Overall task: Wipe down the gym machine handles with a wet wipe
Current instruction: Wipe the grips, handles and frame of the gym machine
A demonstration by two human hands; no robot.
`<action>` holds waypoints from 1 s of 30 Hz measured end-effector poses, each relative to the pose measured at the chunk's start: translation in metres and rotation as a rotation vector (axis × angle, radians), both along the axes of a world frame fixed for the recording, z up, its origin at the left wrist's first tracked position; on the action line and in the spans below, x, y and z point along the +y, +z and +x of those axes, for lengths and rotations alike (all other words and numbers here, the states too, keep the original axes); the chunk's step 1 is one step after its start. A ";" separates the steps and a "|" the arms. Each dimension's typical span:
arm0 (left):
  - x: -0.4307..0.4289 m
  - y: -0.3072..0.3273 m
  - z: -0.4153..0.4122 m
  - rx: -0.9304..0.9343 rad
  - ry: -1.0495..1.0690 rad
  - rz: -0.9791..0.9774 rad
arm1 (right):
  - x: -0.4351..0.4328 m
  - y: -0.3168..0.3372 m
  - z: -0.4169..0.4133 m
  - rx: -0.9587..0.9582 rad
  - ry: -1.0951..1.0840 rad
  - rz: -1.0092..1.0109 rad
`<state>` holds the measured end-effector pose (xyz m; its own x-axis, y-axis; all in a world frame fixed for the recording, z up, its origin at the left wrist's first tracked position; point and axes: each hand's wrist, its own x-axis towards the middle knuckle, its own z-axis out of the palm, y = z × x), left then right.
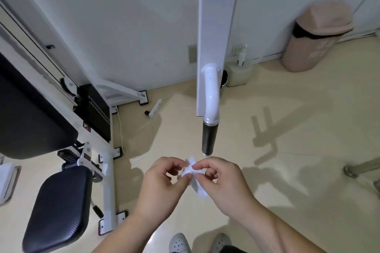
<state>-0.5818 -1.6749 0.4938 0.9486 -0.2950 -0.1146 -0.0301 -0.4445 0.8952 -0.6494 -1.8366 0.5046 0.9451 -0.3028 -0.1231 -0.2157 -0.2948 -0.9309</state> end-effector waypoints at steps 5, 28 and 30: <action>-0.006 -0.002 -0.007 0.082 -0.060 -0.174 | 0.001 0.004 -0.011 0.012 -0.023 -0.029; -0.121 -0.001 -0.086 -0.145 0.636 -0.038 | -0.131 -0.003 0.014 -0.078 0.773 0.090; -0.127 0.000 -0.088 -0.166 0.718 -0.016 | -0.137 -0.001 0.016 -0.128 0.789 0.080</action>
